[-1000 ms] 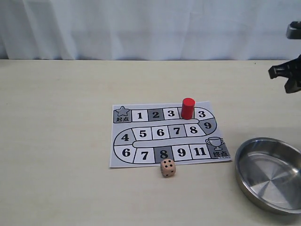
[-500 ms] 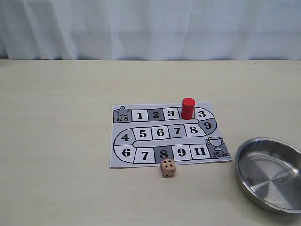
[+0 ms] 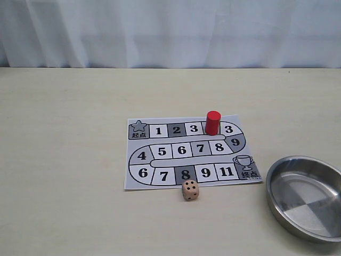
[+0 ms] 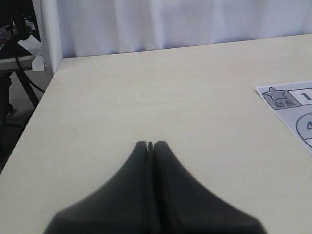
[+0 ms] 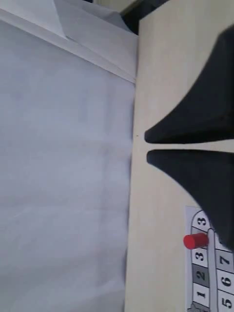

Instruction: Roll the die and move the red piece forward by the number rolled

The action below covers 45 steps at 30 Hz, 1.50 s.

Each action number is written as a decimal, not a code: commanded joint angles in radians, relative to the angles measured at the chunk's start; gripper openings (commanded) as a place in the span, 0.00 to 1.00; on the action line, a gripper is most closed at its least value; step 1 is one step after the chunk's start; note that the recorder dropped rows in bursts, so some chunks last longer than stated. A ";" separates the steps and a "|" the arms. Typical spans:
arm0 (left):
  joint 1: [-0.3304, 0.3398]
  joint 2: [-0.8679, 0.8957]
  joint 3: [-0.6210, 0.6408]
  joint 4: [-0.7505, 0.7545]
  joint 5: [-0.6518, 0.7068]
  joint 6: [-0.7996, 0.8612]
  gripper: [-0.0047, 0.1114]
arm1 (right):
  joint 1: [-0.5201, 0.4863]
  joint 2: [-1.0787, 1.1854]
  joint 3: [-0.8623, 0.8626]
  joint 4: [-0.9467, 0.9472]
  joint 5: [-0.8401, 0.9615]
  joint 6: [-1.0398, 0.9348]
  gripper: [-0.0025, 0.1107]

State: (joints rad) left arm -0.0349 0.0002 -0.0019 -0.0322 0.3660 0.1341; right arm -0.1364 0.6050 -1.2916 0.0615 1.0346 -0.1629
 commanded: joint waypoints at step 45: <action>0.000 0.000 0.002 -0.006 -0.012 -0.004 0.04 | 0.175 -0.605 -0.010 -0.018 0.145 0.002 0.06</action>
State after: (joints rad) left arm -0.0349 0.0002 -0.0019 -0.0322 0.3660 0.1341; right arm 0.0363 -0.0027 -1.3086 0.0472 1.1795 -0.1574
